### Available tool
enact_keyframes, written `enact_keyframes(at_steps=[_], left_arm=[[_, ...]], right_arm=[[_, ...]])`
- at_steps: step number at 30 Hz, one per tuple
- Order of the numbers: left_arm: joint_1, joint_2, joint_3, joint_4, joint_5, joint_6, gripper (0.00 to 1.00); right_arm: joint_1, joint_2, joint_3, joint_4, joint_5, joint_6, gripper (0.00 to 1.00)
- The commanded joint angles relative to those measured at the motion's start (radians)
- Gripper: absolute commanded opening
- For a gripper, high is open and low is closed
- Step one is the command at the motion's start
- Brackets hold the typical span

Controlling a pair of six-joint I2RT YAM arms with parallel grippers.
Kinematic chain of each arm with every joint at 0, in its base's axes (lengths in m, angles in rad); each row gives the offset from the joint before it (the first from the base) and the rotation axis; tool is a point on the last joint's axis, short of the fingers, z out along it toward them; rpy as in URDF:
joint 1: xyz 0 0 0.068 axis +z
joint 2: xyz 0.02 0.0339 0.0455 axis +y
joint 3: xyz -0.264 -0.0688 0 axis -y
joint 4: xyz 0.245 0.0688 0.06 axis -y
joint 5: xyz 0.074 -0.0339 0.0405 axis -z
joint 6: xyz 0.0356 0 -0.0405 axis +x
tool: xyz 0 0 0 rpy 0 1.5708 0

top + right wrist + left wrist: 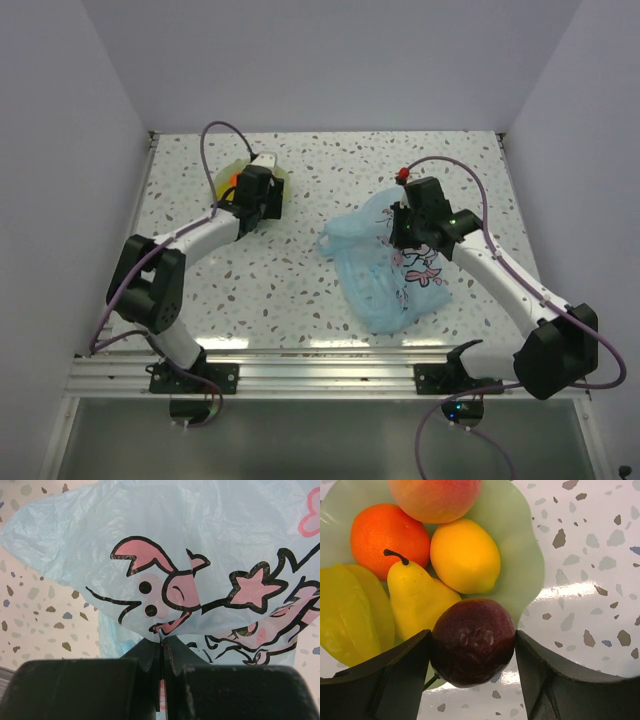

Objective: Untie the knot of the plastic bag and take out the fruit

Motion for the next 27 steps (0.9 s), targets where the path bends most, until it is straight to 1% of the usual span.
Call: enact_keyframes(at_steps=[1,3,4,6,7,8,10,11,14,15,18,20,24,25,27], left_arm=[[0.011,0.012,0.059,0.026,0.026,0.053,0.73],[0.011,0.012,0.062,0.027,0.037,0.056,0.79],[0.01,0.009,0.068,0.02,0.037,0.058,0.84],[0.01,0.0,0.07,0.009,0.034,0.055,0.9],[0.01,-0.013,0.065,0.004,0.035,0.05,0.95],[0.01,-0.023,0.062,0.003,0.035,0.05,0.96],[0.011,-0.055,0.065,-0.028,0.037,0.033,0.98],[0.01,-0.072,0.067,-0.043,0.037,0.026,0.98],[0.011,-0.162,0.078,-0.111,0.034,-0.016,1.0],[0.011,-0.217,0.079,-0.127,0.031,-0.043,1.0],[0.01,-0.302,0.085,-0.21,0.026,-0.082,1.0],[0.01,-0.394,0.084,-0.273,0.009,-0.114,1.0],[0.011,-0.562,0.068,-0.364,-0.083,-0.149,1.0],[0.01,-0.631,0.068,-0.399,-0.103,-0.158,1.0],[0.011,-0.694,0.067,-0.436,-0.164,-0.168,1.0]], right_arm=[[-0.003,-0.032,-0.009,0.011,0.012,0.003,0.0],[-0.005,-0.032,-0.009,0.011,0.015,0.003,0.0],[-0.005,-0.031,-0.006,0.009,0.02,0.003,0.0],[-0.006,-0.029,-0.001,0.003,0.032,0.002,0.0],[-0.005,-0.031,0.005,-0.003,0.04,0.002,0.0],[-0.006,-0.034,0.008,-0.006,0.06,0.0,0.0],[-0.009,-0.039,0.023,-0.026,0.09,0.002,0.0],[-0.014,-0.042,0.031,-0.035,0.136,0.003,0.0],[-0.029,-0.062,0.055,-0.081,0.207,0.02,0.0],[-0.031,-0.068,0.063,-0.091,0.26,0.028,0.0],[-0.052,-0.123,0.051,-0.107,0.328,0.039,0.0],[-0.069,-0.147,0.04,-0.1,0.373,0.043,0.0],[-0.089,-0.184,0.028,-0.08,0.429,0.062,0.01],[-0.1,-0.186,0.029,-0.071,0.455,0.066,0.01],[-0.108,-0.183,0.041,-0.063,0.478,0.076,0.04]])
